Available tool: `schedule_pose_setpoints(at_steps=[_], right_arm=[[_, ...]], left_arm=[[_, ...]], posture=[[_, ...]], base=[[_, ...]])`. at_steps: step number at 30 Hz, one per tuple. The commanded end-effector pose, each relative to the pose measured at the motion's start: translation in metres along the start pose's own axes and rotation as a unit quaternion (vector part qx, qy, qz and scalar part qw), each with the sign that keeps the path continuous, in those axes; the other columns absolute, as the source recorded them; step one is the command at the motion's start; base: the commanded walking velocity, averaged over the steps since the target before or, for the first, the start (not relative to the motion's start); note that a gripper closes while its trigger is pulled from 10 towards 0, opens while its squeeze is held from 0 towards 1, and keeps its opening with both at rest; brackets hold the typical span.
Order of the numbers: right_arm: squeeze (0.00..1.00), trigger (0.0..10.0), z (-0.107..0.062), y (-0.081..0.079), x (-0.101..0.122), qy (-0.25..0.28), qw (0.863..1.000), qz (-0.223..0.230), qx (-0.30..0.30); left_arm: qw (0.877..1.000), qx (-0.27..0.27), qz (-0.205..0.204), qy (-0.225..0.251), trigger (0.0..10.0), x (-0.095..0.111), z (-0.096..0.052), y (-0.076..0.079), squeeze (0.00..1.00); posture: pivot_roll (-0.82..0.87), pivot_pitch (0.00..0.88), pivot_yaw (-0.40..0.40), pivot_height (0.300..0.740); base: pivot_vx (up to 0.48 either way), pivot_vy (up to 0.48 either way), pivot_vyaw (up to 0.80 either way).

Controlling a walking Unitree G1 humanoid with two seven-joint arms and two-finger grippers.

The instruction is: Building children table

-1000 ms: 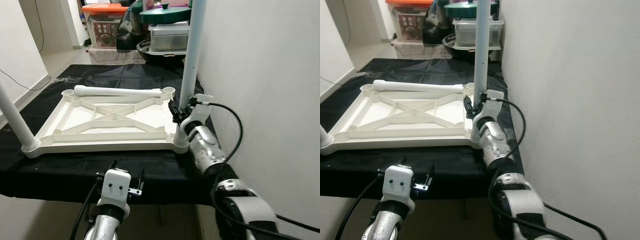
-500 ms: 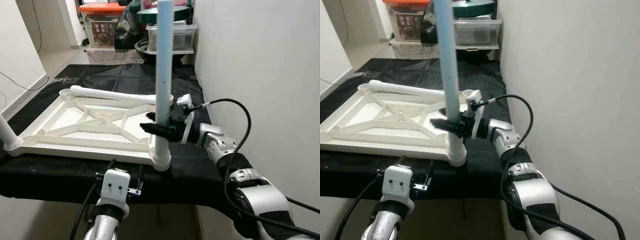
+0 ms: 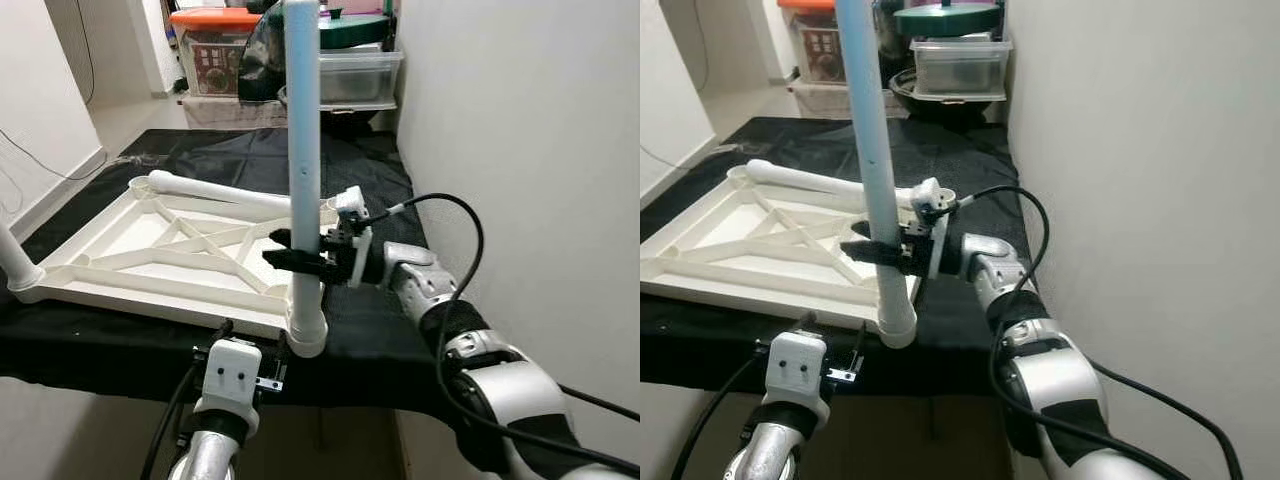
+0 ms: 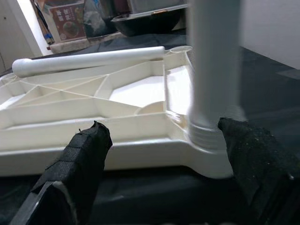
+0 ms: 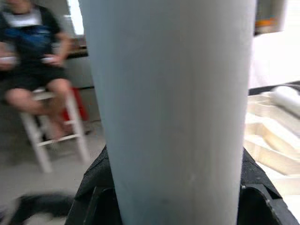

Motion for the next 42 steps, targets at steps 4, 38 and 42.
schedule_pose_setpoints(at_steps=[4,38,42], right_arm=[[0.00,0.0,-0.009,0.032,-0.011,0.006,0.972,0.012,-0.236],[0.00,10.0,-0.030,0.040,-0.004,0.117,0.946,0.061,-0.296],[0.00,10.0,-0.028,0.032,-0.005,0.086,0.972,0.068,-0.209]], left_arm=[[1.000,0.002,0.003,-0.002,10.0,-0.002,-0.001,-0.001,0.00],[1.000,-0.001,0.005,-0.003,10.0,-0.003,0.002,-0.003,0.00],[1.000,-0.001,0.005,-0.002,10.0,-0.003,0.002,-0.003,0.00]], posture=[[0.08,0.000,-0.010,0.740],[0.07,0.000,-0.001,0.740],[0.08,0.000,-0.003,0.740]], base=[[0.000,0.000,0.00],[0.000,0.000,0.00],[0.000,0.000,0.00]])
Point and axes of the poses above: a point about 5 cm out from each wrist's last joint towards the gripper, its own z axis pointing out of the wrist towards the gripper, its own x axis along the axis of the wrist's last joint, y = z × x, the point moved 2 cm from there along z, pointing out of the wrist towards the gripper, and after that the axes turned 5 degrees about z, right-handed, at the moved point
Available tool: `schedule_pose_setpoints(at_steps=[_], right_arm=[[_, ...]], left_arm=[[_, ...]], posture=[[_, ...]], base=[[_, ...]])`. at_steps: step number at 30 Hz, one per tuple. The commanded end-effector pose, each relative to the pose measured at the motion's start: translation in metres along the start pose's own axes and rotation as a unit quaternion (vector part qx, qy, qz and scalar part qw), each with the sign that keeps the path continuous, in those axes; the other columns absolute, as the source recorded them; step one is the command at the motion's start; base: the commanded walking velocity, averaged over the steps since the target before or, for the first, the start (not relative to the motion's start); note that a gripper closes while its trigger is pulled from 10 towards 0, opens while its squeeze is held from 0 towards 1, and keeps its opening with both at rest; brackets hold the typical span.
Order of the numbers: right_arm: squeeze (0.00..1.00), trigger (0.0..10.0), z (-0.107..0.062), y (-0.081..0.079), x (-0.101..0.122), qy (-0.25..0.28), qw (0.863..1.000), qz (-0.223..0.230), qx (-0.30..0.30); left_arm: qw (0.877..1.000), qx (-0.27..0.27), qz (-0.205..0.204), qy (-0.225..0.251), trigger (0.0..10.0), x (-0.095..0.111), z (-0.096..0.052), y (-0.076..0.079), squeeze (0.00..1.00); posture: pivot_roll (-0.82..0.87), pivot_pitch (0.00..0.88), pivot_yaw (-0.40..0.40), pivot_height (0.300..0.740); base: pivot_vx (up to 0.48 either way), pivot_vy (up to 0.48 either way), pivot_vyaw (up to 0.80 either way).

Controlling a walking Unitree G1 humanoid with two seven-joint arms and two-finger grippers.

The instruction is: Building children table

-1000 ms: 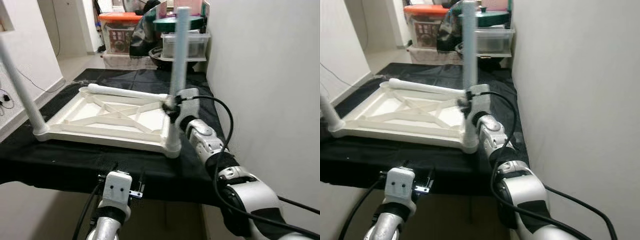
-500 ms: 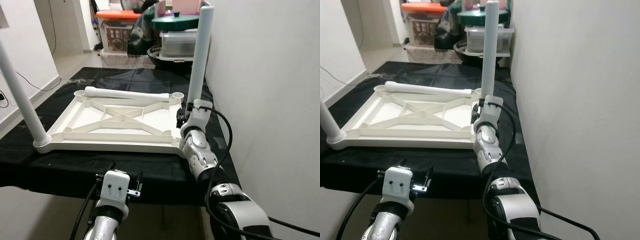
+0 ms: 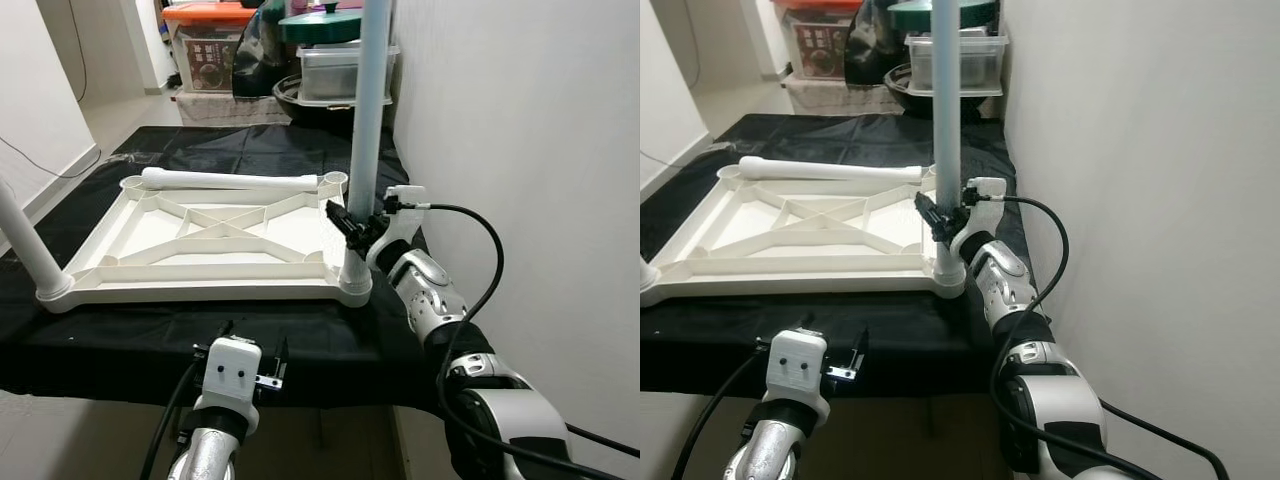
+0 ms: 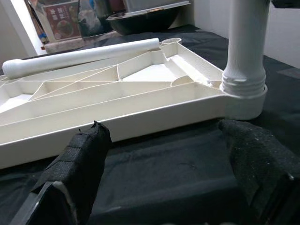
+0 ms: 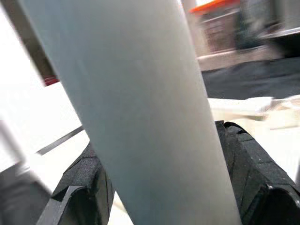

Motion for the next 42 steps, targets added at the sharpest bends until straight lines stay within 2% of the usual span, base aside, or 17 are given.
schedule_pose_setpoints(at_steps=[1,6,7,10,14,15,22,24,26,27,28,29,31,32,34,40,42], right_arm=[[0.00,10.0,0.005,-0.024,-0.008,-0.054,0.990,0.011,0.128],[0.00,10.0,0.001,-0.033,-0.011,-0.090,0.974,0.004,0.207],[0.00,10.0,-0.001,-0.044,-0.017,-0.128,0.955,-0.009,0.269],[0.00,10.0,-0.001,-0.044,-0.017,-0.128,0.955,-0.009,0.269],[0.00,10.0,0.001,-0.057,-0.033,-0.177,0.933,-0.042,0.309],[0.00,0.0,0.004,-0.059,-0.037,-0.184,0.934,-0.049,0.304],[0.00,0.0,0.014,-0.048,-0.035,-0.134,0.970,-0.059,0.193],[0.00,0.0,0.019,-0.036,-0.031,-0.106,0.988,-0.061,0.097],[0.00,0.0,0.019,-0.036,-0.031,-0.106,0.988,-0.061,0.097],[0.00,0.0,0.020,-0.023,-0.027,-0.082,0.995,-0.059,0.014],[0.00,0.0,0.020,-0.023,-0.027,-0.082,0.995,-0.059,0.014],[0.00,0.0,0.014,0.002,-0.023,-0.050,0.988,-0.054,-0.134],[0.00,0.0,-0.012,0.037,-0.018,-0.002,0.935,-0.052,-0.350],[0.00,0.0,-0.012,0.037,-0.018,-0.002,0.935,-0.052,-0.350],[0.00,0.0,-0.028,0.046,-0.024,0.018,0.895,-0.033,-0.445],[0.00,0.0,-0.028,0.041,-0.031,0.017,0.885,-0.016,-0.464],[0.00,1.1,-0.018,0.031,-0.034,0.020,0.901,-0.007,-0.433]], left_arm=[[1.000,-0.002,0.003,-0.006,10.0,-0.004,-0.001,0.000,0.00],[1.000,-0.002,0.003,-0.005,10.0,-0.003,-0.001,0.000,0.00],[1.000,-0.003,0.003,-0.001,10.0,-0.002,-0.001,0.000,0.00],[1.000,-0.003,0.003,-0.001,10.0,-0.002,-0.001,0.000,0.00],[1.000,-0.003,0.004,0.004,10.0,-0.001,-0.001,0.001,0.00],[1.000,-0.003,0.004,0.005,10.0,0.000,-0.002,0.001,0.00],[1.000,-0.002,0.000,0.005,10.0,0.001,-0.002,0.003,0.00],[1.000,-0.003,0.000,0.005,10.0,0.000,-0.002,0.002,0.00],[1.000,-0.003,0.000,0.005,10.0,0.000,-0.002,0.002,0.00],[1.000,-0.003,0.000,0.004,10.0,0.000,-0.001,0.002,0.00],[1.000,-0.003,0.000,0.004,10.0,0.000,-0.001,0.002,0.00],[1.000,-0.003,0.001,0.004,10.0,-0.001,-0.001,0.002,0.00],[1.000,-0.004,0.002,0.003,10.0,-0.001,-0.001,0.001,0.00],[1.000,-0.004,0.002,0.003,10.0,-0.001,-0.001,0.001,0.00],[1.000,-0.005,0.003,0.002,10.0,-0.002,-0.001,0.001,0.00],[1.000,-0.005,0.004,0.002,10.0,-0.002,-0.001,0.001,0.00],[1.000,-0.005,0.005,0.002,10.0,-0.003,-0.001,0.002,0.00]], posture=[[0.08,0.000,-0.003,0.740],[0.08,0.000,-0.002,0.740],[0.09,0.000,-0.003,0.740],[0.09,0.000,-0.003,0.740],[0.09,0.000,-0.005,0.740],[0.09,0.000,-0.011,0.740],[0.06,0.000,-0.012,0.740],[0.06,0.000,-0.007,0.740],[0.06,0.000,-0.007,0.740],[0.06,0.000,-0.008,0.740],[0.06,0.000,-0.008,0.740],[0.06,0.000,-0.003,0.740],[0.06,0.000,-0.003,0.740],[0.06,0.000,-0.003,0.740],[0.06,0.000,-0.002,0.740],[0.06,0.000,-0.001,0.740],[0.06,0.000,-0.001,0.740]], base=[[0.000,0.000,0.00],[0.000,0.000,0.00],[0.000,0.000,0.00],[0.000,0.000,0.00],[0.000,0.000,0.00],[0.000,0.000,0.00],[0.000,0.000,0.00],[0.000,0.000,0.00],[0.000,0.000,0.00],[0.000,0.000,0.00],[0.000,0.000,0.00],[0.000,0.000,0.00],[0.000,0.000,0.00],[0.000,0.000,0.00],[0.000,0.000,0.00],[0.000,0.000,0.00],[0.000,0.000,0.00]])
Point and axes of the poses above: a point about 5 cm out from each wrist's last joint towards the gripper, its own z axis pointing out of the wrist towards the gripper, its own x axis along the axis of the wrist's last joint, y = z × x, the point moved 2 cm from there along z, pointing out of the wrist towards the gripper, and after that the axes turned 5 degrees about z, right-handed, at the moved point
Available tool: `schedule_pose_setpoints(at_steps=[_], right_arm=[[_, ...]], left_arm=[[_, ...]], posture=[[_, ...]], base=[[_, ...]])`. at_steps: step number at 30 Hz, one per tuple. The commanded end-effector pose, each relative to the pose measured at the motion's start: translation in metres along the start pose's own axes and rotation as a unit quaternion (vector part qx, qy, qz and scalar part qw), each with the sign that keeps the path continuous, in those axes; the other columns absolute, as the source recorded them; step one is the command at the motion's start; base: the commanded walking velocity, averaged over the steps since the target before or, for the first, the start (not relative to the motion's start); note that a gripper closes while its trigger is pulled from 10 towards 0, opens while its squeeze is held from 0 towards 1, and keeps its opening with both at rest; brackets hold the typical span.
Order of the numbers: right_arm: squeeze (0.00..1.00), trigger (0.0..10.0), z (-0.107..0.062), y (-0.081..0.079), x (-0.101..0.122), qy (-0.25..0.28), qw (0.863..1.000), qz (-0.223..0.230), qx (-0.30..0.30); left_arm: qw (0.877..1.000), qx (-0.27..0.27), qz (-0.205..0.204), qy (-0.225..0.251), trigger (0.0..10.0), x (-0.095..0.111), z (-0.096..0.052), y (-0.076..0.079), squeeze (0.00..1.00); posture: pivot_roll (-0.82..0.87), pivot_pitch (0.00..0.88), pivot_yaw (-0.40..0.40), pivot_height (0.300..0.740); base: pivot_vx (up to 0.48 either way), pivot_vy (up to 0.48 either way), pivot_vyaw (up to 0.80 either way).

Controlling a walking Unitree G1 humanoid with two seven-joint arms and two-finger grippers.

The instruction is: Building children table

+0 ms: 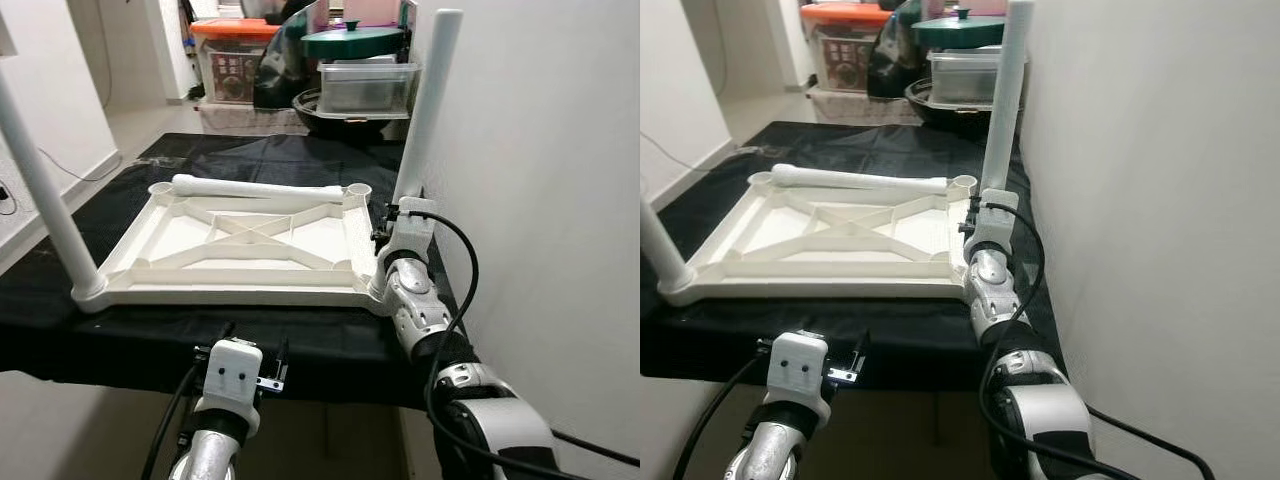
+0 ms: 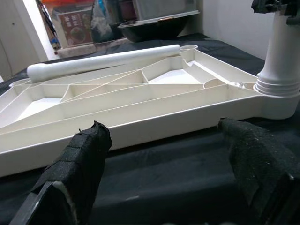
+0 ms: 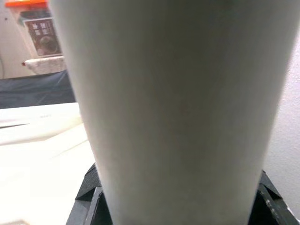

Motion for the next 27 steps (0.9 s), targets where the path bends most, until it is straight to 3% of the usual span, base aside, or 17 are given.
schedule_pose_setpoints(at_steps=[1,2,4,5,7,8,10,12,14,15,17,19,21,22,24,26,27], right_arm=[[0.00,1.1,-0.004,0.006,-0.021,-0.049,0.997,0.059,-0.021],[0.00,10.0,-0.005,-0.004,-0.018,-0.039,0.997,0.063,0.013],[0.00,10.0,-0.005,-0.004,-0.018,-0.039,0.997,0.063,0.013],[1.00,10.0,-0.005,-0.013,-0.016,-0.033,0.996,0.069,0.049],[1.00,10.0,-0.006,-0.017,-0.012,-0.017,0.995,0.062,0.070],[0.00,10.0,-0.006,-0.024,-0.009,-0.011,0.990,0.066,0.123],[0.00,10.0,-0.006,-0.024,-0.009,-0.011,0.990,0.066,0.123],[0.00,10.0,-0.010,-0.035,-0.005,-0.018,0.969,0.078,0.234],[0.00,10.0,-0.010,-0.035,-0.005,-0.018,0.969,0.078,0.234],[0.00,10.0,-0.012,-0.039,-0.002,-0.029,0.947,0.084,0.310],[0.00,10.0,-0.012,-0.039,-0.002,-0.029,0.947,0.084,0.310],[0.00,10.0,-0.023,-0.039,0.002,-0.087,0.872,0.058,0.478],[0.00,10.0,-0.023,-0.039,0.002,-0.087,0.872,0.058,0.478],[0.00,10.0,-0.029,-0.038,0.004,-0.114,0.833,0.049,0.540],[0.00,10.0,-0.029,-0.038,0.004,-0.114,0.833,0.049,0.540],[0.00,10.0,-0.043,-0.039,0.002,-0.150,0.762,0.013,0.630],[0.00,10.0,-0.043,-0.039,0.002,-0.150,0.762,0.013,0.630]], left_arm=[[1.000,-0.005,0.005,-0.001,10.0,-0.002,0.000,0.001,0.00],[1.000,-0.005,0.005,-0.002,10.0,-0.002,0.000,0.002,0.00],[1.000,-0.005,0.005,-0.002,10.0,-0.002,0.000,0.002,0.00],[1.000,-0.005,0.005,-0.002,10.0,-0.003,0.000,0.002,0.00],[1.000,-0.005,0.004,-0.003,10.0,-0.003,0.000,0.002,0.00],[1.000,-0.005,0.004,-0.003,10.0,-0.003,-0.001,0.002,0.00],[1.000,-0.005,0.004,-0.003,10.0,-0.003,-0.001,0.002,0.00],[1.000,-0.005,0.004,-0.004,10.0,-0.004,-0.001,0.002,0.00],[1.000,-0.005,0.004,-0.004,10.0,-0.004,-0.001,0.002,0.00],[1.000,-0.006,0.005,-0.004,10.0,-0.004,-0.001,0.002,0.00],[1.000,-0.006,0.005,-0.004,10.0,-0.004,-0.001,0.002,0.00],[1.000,-0.007,0.005,-0.004,10.0,-0.004,-0.001,0.001,0.00],[1.000,-0.007,0.005,-0.004,10.0,-0.004,-0.001,0.001,0.00],[1.000,-0.007,0.005,-0.004,10.0,-0.004,0.000,0.001,0.00],[1.000,-0.007,0.005,-0.004,10.0,-0.004,0.000,0.001,0.00],[1.000,-0.007,0.004,-0.003,10.0,-0.004,0.000,0.001,0.00],[1.000,-0.007,0.004,-0.003,10.0,-0.004,0.000,0.001,0.00]], posture=[[0.06,0.000,-0.001,0.740],[0.06,0.000,-0.001,0.740],[0.06,0.000,-0.001,0.740],[0.06,0.000,-0.001,0.740],[0.06,0.000,-0.003,0.740],[0.06,0.000,-0.003,0.740],[0.06,0.000,-0.003,0.740],[0.07,0.000,0.004,0.740],[0.07,0.000,0.004,0.740],[0.08,0.000,0.003,0.740],[0.08,0.000,0.003,0.740],[0.07,0.000,0.001,0.740],[0.07,0.000,0.001,0.740],[0.09,0.000,-0.011,0.740],[0.09,0.000,-0.011,0.740],[0.09,0.000,-0.011,0.740],[0.09,0.000,-0.011,0.740]], base=[[0.000,0.000,0.00],[0.000,0.000,0.00],[0.000,0.000,0.00],[0.000,0.000,0.00],[0.000,0.000,0.00],[0.000,0.000,0.00],[0.000,0.000,0.00],[0.000,0.000,0.00],[0.000,0.000,0.00],[0.000,0.000,0.00],[0.000,0.000,0.00],[0.000,0.000,0.00],[0.000,0.000,0.00],[0.000,0.000,0.00],[0.000,0.000,0.00],[0.000,0.000,0.00],[0.000,0.000,0.00]])
Point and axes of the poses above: a point about 5 cm out from each wrist's last joint towards the gripper, its own z axis pointing out of the wrist towards the gripper, its own x axis along the axis of the wrist's last joint, y = z × x, the point moved 2 cm from there along z, pointing out of the wrist towards the gripper, and after that the axes turned 5 degrees about z, right-handed, at the moved point
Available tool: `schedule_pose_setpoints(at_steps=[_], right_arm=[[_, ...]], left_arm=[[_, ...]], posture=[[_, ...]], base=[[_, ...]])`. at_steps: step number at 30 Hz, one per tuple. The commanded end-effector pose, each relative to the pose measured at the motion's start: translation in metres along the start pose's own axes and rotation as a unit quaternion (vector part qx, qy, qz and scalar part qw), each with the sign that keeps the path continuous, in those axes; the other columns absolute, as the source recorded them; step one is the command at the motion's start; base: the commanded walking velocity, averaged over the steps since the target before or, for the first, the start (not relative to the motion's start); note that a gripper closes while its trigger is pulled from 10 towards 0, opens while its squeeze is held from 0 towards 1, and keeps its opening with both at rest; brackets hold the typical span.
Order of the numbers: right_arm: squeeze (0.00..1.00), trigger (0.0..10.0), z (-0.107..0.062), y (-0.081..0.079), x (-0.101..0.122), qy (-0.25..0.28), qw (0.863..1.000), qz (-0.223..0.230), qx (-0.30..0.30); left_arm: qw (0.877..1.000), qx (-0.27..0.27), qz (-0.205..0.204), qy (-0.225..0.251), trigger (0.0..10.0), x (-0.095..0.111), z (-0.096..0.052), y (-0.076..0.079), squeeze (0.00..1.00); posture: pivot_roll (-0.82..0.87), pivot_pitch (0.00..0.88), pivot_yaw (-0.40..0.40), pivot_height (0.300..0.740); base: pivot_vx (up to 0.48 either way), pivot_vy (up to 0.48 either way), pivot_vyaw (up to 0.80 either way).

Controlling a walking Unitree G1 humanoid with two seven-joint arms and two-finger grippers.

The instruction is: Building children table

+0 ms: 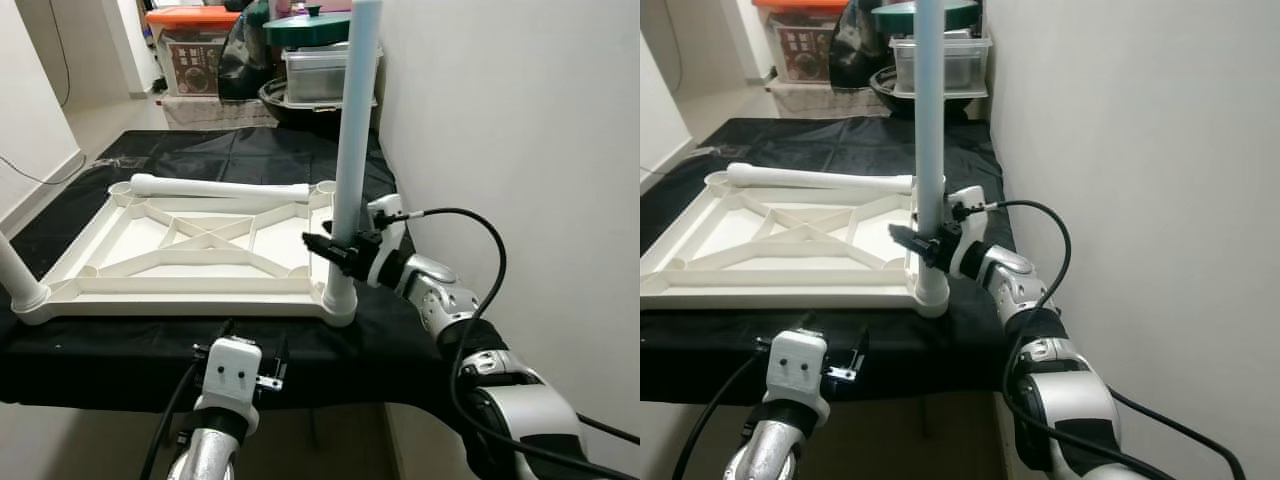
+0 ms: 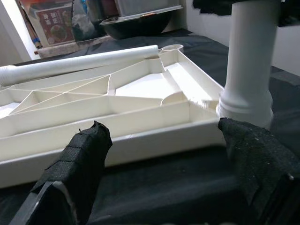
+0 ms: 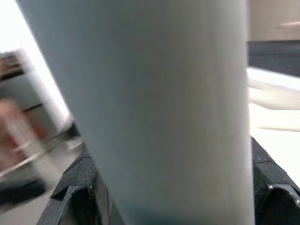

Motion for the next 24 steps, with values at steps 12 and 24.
schedule_pose_setpoints(at_steps=[12,24], right_arm=[[0.00,0.0,0.026,-0.035,-0.021,-0.090,0.982,-0.026,0.165],[0.00,0.0,-0.001,0.046,-0.008,0.045,0.899,0.005,-0.435]], left_arm=[[1.000,-0.006,0.003,-0.002,10.0,-0.003,-0.001,0.002,0.00],[1.000,-0.007,0.004,-0.004,10.0,-0.003,0.000,0.001,0.00]], posture=[[0.10,0.000,-0.020,0.740],[0.09,0.000,-0.012,0.740]], base=[[0.000,0.000,0.00],[0.000,0.000,0.00]])
Point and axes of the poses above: a point about 5 cm out from each wrist's last joint towards the gripper, its own z axis pointing out of the wrist towards the gripper, its own x axis along the axis of the wrist's last joint, y = z × x, the point moved 2 cm from there along z, pointing out of the wrist towards the gripper, and after that the axes turned 5 degrees about z, right-handed, at the moved point
